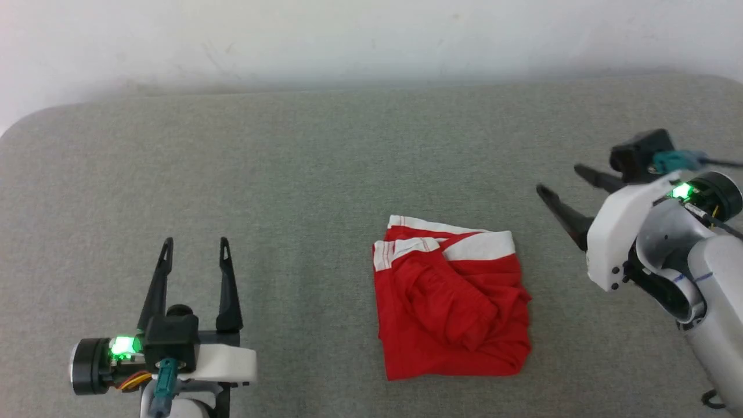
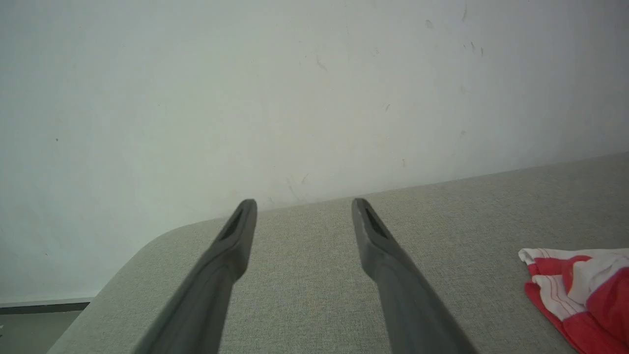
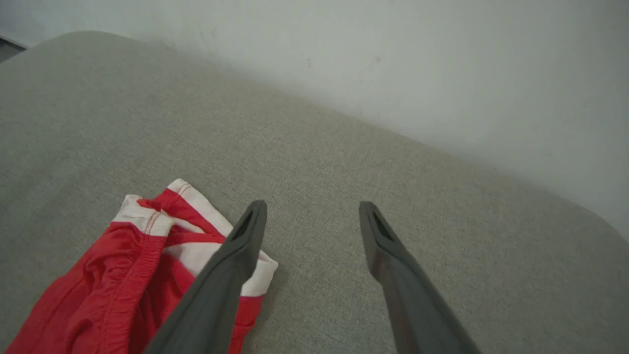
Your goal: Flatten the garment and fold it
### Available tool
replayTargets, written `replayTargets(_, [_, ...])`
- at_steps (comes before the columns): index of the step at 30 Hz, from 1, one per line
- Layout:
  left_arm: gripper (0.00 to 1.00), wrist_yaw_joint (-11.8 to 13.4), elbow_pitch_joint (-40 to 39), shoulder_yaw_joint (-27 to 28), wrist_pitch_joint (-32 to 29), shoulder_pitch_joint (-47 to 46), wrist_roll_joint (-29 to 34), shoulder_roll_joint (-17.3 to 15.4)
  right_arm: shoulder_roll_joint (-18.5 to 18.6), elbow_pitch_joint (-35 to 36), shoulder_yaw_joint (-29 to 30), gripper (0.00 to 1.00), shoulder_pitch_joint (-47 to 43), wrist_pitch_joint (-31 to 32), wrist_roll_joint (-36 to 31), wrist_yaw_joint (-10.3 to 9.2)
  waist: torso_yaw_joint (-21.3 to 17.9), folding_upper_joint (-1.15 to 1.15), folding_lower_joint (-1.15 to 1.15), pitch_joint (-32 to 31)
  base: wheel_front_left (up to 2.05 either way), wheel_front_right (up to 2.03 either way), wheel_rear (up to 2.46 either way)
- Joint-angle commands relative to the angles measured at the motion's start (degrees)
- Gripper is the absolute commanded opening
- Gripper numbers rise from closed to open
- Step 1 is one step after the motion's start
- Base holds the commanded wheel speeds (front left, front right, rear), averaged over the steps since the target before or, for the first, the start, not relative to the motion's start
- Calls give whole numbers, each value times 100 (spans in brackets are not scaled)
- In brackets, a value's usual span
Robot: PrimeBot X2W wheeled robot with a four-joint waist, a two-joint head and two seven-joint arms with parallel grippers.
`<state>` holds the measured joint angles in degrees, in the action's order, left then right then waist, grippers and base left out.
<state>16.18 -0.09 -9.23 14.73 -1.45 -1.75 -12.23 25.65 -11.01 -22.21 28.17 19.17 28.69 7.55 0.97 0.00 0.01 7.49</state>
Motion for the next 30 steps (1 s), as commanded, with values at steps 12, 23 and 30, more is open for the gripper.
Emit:
replayTargets(12, [100,-96,30,-96,27,-346,67,272,204,-851,-844,100,291,2705,2553,-6,504,0,-1,491,0,0,0])
replayTargets(23, [100,-92,75,-28,27,-439,94,321,-7,-1116,-1443,0,-46,2403,2529,-6,473,0,-1,618,0,0,0])
replayTargets(30, [100,-87,105,47,27,-306,86,283,357,-580,-1984,0,448,1820,2285,-6,74,0,-1,383,0,0,0])
